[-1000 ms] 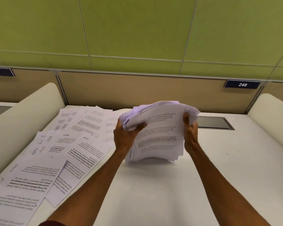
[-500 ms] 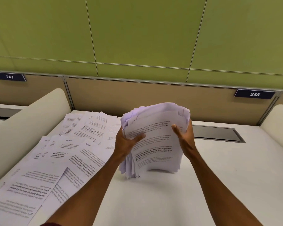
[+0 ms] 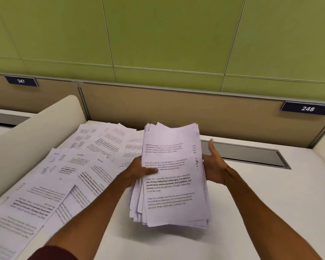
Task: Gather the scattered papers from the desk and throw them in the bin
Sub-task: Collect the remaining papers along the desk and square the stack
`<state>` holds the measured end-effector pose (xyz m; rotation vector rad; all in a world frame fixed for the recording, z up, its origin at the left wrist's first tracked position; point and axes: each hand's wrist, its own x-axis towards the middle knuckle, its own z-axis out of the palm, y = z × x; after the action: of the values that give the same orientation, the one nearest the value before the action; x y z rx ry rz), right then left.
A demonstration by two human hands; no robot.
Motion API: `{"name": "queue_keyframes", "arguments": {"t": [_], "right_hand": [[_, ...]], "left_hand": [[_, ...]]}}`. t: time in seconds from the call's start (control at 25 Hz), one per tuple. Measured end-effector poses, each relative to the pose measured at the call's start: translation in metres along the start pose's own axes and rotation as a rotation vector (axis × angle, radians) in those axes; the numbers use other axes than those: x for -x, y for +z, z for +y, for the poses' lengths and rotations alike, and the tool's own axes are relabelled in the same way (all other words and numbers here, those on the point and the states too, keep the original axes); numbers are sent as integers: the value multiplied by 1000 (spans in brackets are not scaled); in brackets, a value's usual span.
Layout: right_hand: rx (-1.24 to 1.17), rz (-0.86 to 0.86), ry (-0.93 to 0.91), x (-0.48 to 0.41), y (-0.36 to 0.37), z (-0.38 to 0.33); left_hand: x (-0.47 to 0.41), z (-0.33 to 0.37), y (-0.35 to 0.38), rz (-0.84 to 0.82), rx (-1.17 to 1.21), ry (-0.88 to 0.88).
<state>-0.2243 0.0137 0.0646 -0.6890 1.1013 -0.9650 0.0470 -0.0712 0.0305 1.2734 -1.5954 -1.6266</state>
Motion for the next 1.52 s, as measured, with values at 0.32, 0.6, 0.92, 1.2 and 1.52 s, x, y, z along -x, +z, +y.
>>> {"name": "queue_keyframes", "arguments": {"t": [0.32, 0.6, 0.92, 1.2, 1.52], "right_hand": [[-81, 104, 316, -10, -28, 78], [101, 268, 258, -17, -8, 78], [135, 290, 155, -17, 40, 85], [290, 405, 51, -32, 80, 101], [370, 519, 50, -36, 115, 105]], "left_hand": [[21, -88, 12, 103, 60, -286], [26, -93, -6, 387, -70, -235], [51, -116, -94, 496, 84, -159], [76, -142, -205, 666, -600, -287], [75, -148, -222, 474, -620, -308]]}}
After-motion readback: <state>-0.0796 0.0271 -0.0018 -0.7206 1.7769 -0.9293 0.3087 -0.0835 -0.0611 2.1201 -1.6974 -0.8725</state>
